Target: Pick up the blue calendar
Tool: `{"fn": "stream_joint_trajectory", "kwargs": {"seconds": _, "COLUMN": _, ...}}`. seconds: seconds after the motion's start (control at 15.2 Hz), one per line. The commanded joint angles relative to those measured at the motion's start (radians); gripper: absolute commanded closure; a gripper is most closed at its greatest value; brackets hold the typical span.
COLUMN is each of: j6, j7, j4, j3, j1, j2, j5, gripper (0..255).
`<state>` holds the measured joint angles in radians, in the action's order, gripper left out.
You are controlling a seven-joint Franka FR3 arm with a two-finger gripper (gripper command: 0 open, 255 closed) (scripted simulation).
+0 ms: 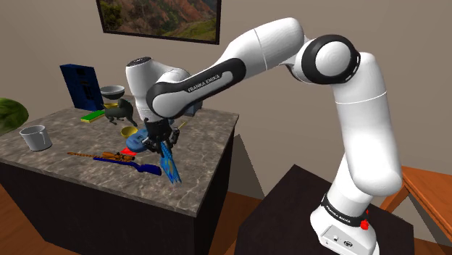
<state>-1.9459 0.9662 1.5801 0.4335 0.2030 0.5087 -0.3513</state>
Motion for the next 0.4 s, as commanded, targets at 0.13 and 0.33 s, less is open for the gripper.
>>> {"fn": "stream_joint_trajectory", "kwargs": {"seconds": 0.13, "j6": 0.048, "j7": -0.013, "j4": -0.035, "j3": 0.005, "j1": 0.0, "j2": -0.016, "j5": 0.011, "gripper": 255}}
{"fn": "stream_joint_trajectory", "kwargs": {"seconds": 0.33, "j6": 0.061, "j7": -0.016, "j4": -0.044, "j3": 0.006, "j1": 0.0, "j2": -0.021, "j5": 0.014, "gripper": 255}}
